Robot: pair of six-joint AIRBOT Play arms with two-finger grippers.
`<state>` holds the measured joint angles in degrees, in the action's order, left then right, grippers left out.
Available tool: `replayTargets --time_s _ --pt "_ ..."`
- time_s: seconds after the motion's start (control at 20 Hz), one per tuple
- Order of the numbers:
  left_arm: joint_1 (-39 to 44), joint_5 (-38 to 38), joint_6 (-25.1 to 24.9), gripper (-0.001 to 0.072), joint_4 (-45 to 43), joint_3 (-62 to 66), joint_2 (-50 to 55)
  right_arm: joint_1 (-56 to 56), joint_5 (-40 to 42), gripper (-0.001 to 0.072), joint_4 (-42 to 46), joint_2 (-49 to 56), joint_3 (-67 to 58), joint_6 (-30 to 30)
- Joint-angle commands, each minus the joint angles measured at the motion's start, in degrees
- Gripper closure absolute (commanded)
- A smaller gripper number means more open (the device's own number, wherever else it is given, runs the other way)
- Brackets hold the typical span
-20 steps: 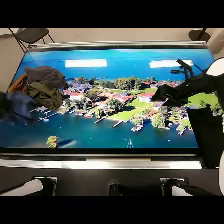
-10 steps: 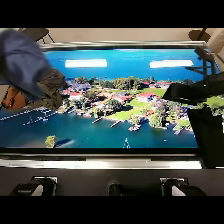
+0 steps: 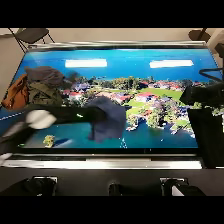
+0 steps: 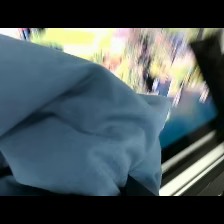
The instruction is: Fold the shirts.
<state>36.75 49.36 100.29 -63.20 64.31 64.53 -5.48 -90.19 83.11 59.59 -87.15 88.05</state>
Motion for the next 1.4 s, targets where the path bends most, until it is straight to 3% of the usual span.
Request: replayTargets --time_s 0.0,0.05,0.15,0.3,0.45,0.65,0.75,0.95,1.15,1.2,1.3,1.35 --pt "7.37 2.23 -1.31 0.0675 0.94 -0.07 13.25 0.02 -0.09 0.0035 2.67 -0.44 0.0 0.02" --pt "7.65 2.29 -1.31 0.0652 1.86 0.17 15.43 0.02 -0.02 0.0035 2.69 -0.42 0.0 0.02" --pt "6.25 3.72 -1.22 0.0003 3.78 1.75 16.33 0.02 0.13 0.0035 2.62 -0.24 0.0 0.11" --pt "-1.29 12.7 -5.62 0.0012 1.27 9.46 13.68 0.02 -0.07 0.0035 1.16 1.16 0.0 1.31" --pt "-11.41 19.43 -6.03 0.0013 -6.51 14.45 10.25 0.02 -0.17 0.0035 -8.13 2.49 3.67 1.16" --pt "-20.09 29.31 -9.7 0.0015 -6.23 6.43 10.25 0.02 0.35 0.0034 -15.93 2.47 20.09 -2.86" --pt "-20.15 26.49 -11.72 0.0015 -1.68 -1.88 10.14 0.02 0.66 0.0034 -17.27 2.47 28.74 -2.89" --pt "-18.43 13.64 -15.39 0.0016 13.55 -14.58 11.58 0.02 2.23 0.0033 -23.8 2.47 41.42 -6.71" --pt "-18.34 10.86 -17.94 0.0018 18.36 -16.06 16.52 0.02 6.43 0.0033 -24.17 2.47 46.47 -7.52" --pt "-18.34 10.1 -18.08 0.0074 18.71 -16.06 17.4 0.02 7.13 0.0033 -24.15 2.47 46.97 -7.52" --pt "-18.27 7.43 -18.03 0.0083 19.43 -16.06 18.18 0.04 8.09 0.0033 -24.39 2.47 47.63 -7.61" --pt "-18.27 6.19 -18.03 0.0134 19.76 -16.06 18.29 0.09 8.46 0.0033 -24.76 2.47 47.98 -7.87"
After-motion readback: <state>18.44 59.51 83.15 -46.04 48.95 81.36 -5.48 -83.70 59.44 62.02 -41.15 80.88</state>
